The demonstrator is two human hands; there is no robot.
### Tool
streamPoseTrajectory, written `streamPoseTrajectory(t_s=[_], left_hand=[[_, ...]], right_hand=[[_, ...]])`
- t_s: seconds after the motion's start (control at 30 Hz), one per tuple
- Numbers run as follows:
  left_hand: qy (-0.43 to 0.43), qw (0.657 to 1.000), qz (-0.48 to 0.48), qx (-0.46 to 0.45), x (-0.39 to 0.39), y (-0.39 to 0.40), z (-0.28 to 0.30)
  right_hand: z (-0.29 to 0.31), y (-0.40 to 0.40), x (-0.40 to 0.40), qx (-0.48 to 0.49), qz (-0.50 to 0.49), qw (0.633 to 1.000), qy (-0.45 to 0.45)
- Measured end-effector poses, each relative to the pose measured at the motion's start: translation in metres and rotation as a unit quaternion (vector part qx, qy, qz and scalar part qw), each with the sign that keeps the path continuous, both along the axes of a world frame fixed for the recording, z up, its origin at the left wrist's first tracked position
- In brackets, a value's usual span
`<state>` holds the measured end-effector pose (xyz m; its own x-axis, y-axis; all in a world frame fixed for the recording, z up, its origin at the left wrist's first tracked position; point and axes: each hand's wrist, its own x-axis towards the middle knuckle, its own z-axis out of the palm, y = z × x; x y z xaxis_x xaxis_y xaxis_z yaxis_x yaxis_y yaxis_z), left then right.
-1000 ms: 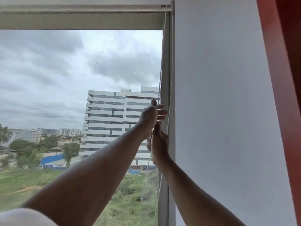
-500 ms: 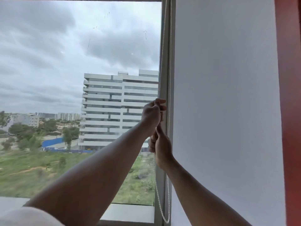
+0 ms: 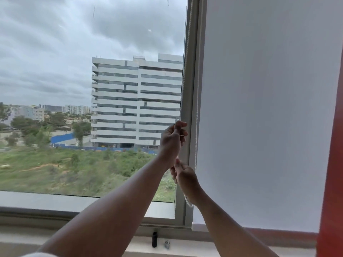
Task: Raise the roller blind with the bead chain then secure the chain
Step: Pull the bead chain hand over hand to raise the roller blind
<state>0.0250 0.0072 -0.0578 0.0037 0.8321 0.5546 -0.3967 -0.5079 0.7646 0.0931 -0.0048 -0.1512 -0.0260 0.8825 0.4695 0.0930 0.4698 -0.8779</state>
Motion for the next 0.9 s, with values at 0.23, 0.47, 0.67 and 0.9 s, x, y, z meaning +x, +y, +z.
streamPoseTrajectory(t_s=[0.23,0.47,0.67,0.9], left_hand=[[0.036,0.999,-0.009,-0.02,-0.006,0.001,-0.052],[0.097,0.994,0.001,-0.047,-0.016,0.013,-0.11],[0.139,0.988,0.043,-0.058,-0.03,0.016,-0.154],[0.222,0.971,0.041,-0.078,-0.044,0.022,-0.193]], right_hand=[[-0.054,0.012,0.009,-0.024,-0.037,0.986,-0.16],[-0.086,0.027,0.019,-0.066,-0.045,0.947,-0.312],[-0.113,0.029,0.028,-0.079,-0.071,0.94,-0.325],[-0.135,0.028,0.022,-0.078,-0.09,0.942,-0.313]])
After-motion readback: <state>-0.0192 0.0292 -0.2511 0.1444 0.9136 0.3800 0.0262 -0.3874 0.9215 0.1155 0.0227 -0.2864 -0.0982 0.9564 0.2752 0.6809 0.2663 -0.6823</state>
